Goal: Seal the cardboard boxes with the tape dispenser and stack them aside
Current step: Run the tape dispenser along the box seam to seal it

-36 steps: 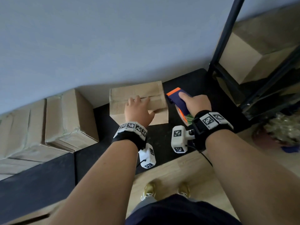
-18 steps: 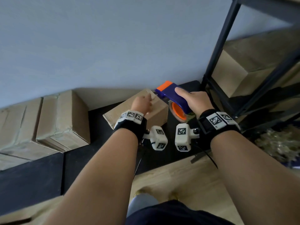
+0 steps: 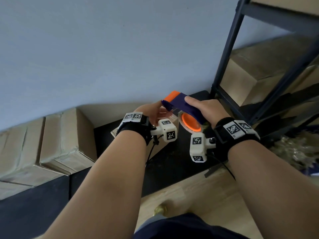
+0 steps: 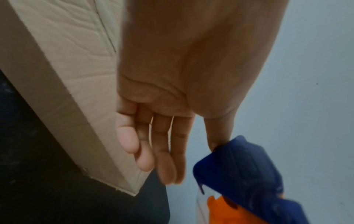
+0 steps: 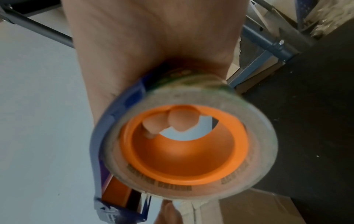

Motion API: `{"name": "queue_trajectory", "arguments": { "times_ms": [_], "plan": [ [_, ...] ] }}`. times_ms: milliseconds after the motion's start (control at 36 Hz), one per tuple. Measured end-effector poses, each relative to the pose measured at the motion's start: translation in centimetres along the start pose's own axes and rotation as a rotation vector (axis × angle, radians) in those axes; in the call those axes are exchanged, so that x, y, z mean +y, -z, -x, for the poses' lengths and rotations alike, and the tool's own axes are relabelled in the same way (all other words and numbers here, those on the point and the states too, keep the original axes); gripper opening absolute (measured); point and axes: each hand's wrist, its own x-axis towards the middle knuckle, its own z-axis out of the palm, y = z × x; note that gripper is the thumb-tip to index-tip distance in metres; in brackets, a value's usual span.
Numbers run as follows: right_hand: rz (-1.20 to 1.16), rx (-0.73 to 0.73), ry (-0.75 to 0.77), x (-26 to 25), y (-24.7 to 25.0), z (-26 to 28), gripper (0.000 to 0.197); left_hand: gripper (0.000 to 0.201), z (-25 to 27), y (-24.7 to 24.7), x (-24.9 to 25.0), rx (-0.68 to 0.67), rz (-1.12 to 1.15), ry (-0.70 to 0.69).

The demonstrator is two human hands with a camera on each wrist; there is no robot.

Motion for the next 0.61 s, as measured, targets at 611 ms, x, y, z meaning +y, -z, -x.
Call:
{"name": "queue_trajectory", "arguments": {
  "times_ms": [611],
  "plan": [
    [0.093, -0.006, -0.035, 0.5, -0.3, 0.8, 0.044, 0.025, -1.2, -0.1, 1.0, 0.114, -0.319, -0.178]
  ]
}}
